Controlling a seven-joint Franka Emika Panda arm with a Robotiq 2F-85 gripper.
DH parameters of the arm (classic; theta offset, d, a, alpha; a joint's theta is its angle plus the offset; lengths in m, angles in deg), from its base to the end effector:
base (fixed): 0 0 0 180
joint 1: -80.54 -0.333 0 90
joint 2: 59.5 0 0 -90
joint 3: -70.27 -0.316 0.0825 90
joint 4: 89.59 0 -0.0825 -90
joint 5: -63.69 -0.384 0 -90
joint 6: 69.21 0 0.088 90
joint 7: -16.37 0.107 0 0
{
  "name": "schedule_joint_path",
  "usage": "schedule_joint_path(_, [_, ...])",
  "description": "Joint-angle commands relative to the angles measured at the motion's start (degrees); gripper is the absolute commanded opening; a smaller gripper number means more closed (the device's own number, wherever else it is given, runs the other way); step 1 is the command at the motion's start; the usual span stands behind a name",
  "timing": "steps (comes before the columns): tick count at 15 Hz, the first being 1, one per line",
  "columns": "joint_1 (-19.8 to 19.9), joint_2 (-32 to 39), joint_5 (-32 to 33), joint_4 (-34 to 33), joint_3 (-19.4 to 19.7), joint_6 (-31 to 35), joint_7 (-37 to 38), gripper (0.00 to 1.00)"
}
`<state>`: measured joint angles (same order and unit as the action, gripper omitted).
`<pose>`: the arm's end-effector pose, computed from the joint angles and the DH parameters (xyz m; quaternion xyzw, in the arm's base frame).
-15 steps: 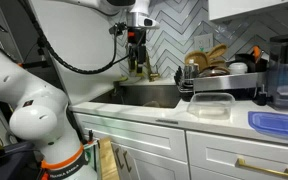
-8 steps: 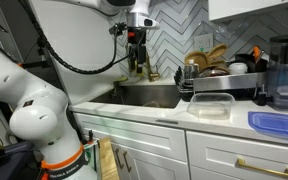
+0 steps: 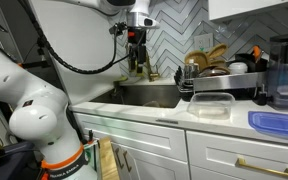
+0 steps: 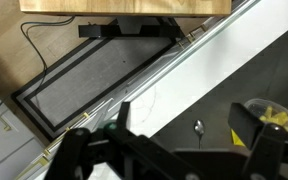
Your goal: Put the blue lid on the lunch box
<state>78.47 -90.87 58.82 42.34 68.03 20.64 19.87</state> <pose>0.3635 0.0386 0.5350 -0.9951 0.0006 0.0953 0.0260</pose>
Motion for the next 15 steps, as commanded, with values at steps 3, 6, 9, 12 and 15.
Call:
schedule_joint_path(3, [7.2,6.5,2.5,-2.7,5.0,7.8,3.8,1.0])
schedule_joint_path(6, [11.3,10.7,4.1,-4.7,9.5,16.0,2.3,1.0])
schedule_joint_path(9, [14.0,14.9,3.9,-7.7,14.5,22.4,-2.4,1.0])
schedule_joint_path(12, [15.5,18.3,0.4,-9.6,18.9,26.5,-6.7,1.0])
schedule_joint_path(15, [15.8,17.7,1.7,-9.2,18.6,25.8,-6.1,1.0])
